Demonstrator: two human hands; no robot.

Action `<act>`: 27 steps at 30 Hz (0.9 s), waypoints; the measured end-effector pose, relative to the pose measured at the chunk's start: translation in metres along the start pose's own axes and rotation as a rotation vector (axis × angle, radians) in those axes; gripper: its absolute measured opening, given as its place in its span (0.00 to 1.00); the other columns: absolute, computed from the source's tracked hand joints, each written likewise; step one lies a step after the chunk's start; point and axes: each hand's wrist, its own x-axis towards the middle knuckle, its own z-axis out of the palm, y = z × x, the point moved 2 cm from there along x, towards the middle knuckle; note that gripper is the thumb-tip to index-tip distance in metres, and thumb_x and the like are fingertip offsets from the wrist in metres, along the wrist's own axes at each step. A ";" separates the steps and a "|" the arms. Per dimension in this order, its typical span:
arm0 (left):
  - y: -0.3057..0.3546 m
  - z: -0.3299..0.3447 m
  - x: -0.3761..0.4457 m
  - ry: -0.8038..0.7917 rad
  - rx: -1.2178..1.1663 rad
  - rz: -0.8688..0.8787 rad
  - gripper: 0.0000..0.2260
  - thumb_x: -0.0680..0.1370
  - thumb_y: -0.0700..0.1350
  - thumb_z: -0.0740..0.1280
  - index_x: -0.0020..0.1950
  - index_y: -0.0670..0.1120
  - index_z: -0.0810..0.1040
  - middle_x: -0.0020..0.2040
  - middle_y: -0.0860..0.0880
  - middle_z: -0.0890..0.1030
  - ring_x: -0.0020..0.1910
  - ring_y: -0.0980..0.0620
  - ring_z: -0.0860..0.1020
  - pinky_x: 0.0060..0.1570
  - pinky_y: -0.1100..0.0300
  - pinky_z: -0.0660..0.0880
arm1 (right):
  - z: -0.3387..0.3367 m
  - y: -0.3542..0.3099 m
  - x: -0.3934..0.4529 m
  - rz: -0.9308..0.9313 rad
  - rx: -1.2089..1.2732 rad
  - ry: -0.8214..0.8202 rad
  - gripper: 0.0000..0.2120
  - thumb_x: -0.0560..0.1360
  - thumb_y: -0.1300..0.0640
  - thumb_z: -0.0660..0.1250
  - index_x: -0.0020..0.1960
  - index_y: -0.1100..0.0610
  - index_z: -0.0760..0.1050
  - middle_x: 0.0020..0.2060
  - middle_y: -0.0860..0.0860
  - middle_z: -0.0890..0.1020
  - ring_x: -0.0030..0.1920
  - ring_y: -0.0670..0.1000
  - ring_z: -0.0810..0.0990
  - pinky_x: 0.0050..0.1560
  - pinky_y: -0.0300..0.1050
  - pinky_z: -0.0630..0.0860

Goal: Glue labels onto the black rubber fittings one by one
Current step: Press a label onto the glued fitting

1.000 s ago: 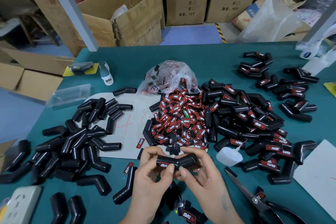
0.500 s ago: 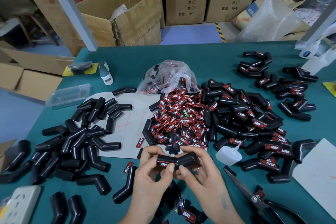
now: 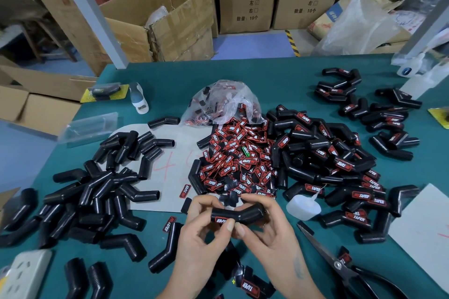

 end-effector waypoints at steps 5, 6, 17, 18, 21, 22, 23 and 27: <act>0.000 0.001 0.001 -0.009 0.042 0.053 0.06 0.78 0.48 0.71 0.47 0.51 0.88 0.54 0.53 0.75 0.53 0.52 0.79 0.49 0.60 0.79 | -0.001 0.002 0.000 0.008 0.009 0.013 0.20 0.74 0.52 0.77 0.65 0.46 0.79 0.55 0.54 0.84 0.57 0.55 0.84 0.57 0.49 0.82; 0.001 0.002 0.001 -0.013 0.039 0.059 0.06 0.78 0.48 0.71 0.46 0.51 0.88 0.54 0.53 0.75 0.53 0.52 0.79 0.49 0.61 0.79 | -0.001 0.002 0.000 0.008 0.015 0.015 0.20 0.75 0.52 0.77 0.65 0.46 0.79 0.55 0.54 0.84 0.56 0.55 0.85 0.57 0.50 0.82; 0.007 -0.003 0.004 -0.136 0.073 -0.011 0.05 0.75 0.49 0.72 0.46 0.52 0.87 0.53 0.56 0.75 0.52 0.50 0.78 0.53 0.42 0.80 | -0.003 0.004 0.004 0.070 0.081 0.005 0.22 0.74 0.49 0.80 0.65 0.49 0.79 0.53 0.55 0.83 0.53 0.55 0.84 0.57 0.59 0.83; 0.009 -0.003 0.004 -0.148 0.082 -0.012 0.04 0.74 0.49 0.72 0.46 0.54 0.87 0.52 0.57 0.75 0.52 0.51 0.78 0.53 0.43 0.79 | -0.004 0.004 0.004 0.074 0.080 0.007 0.21 0.74 0.52 0.79 0.65 0.49 0.79 0.53 0.54 0.83 0.53 0.55 0.84 0.57 0.58 0.83; 0.013 -0.002 0.005 -0.151 0.087 -0.022 0.03 0.73 0.51 0.73 0.45 0.56 0.87 0.51 0.59 0.75 0.51 0.52 0.78 0.52 0.48 0.79 | -0.004 0.004 0.004 0.077 0.080 0.007 0.20 0.74 0.55 0.77 0.64 0.48 0.79 0.52 0.53 0.83 0.52 0.55 0.84 0.56 0.55 0.83; 0.014 -0.002 0.006 -0.151 0.093 -0.019 0.03 0.73 0.51 0.73 0.44 0.56 0.87 0.51 0.59 0.75 0.50 0.51 0.78 0.51 0.51 0.78 | -0.004 0.003 0.003 0.078 0.084 0.006 0.19 0.74 0.55 0.77 0.64 0.48 0.79 0.52 0.53 0.83 0.51 0.55 0.85 0.55 0.54 0.83; 0.015 -0.003 0.007 -0.155 0.105 -0.016 0.03 0.74 0.50 0.73 0.44 0.54 0.87 0.51 0.59 0.75 0.50 0.51 0.78 0.51 0.52 0.78 | -0.003 0.002 0.003 0.080 0.089 0.006 0.19 0.73 0.54 0.77 0.63 0.48 0.80 0.51 0.53 0.83 0.51 0.55 0.85 0.55 0.52 0.83; 0.013 -0.005 0.007 -0.170 0.150 -0.021 0.03 0.75 0.41 0.73 0.44 0.46 0.87 0.49 0.56 0.75 0.48 0.46 0.78 0.50 0.47 0.76 | -0.002 0.002 0.003 0.095 0.113 0.007 0.19 0.72 0.54 0.77 0.62 0.47 0.80 0.51 0.53 0.83 0.51 0.54 0.84 0.53 0.50 0.83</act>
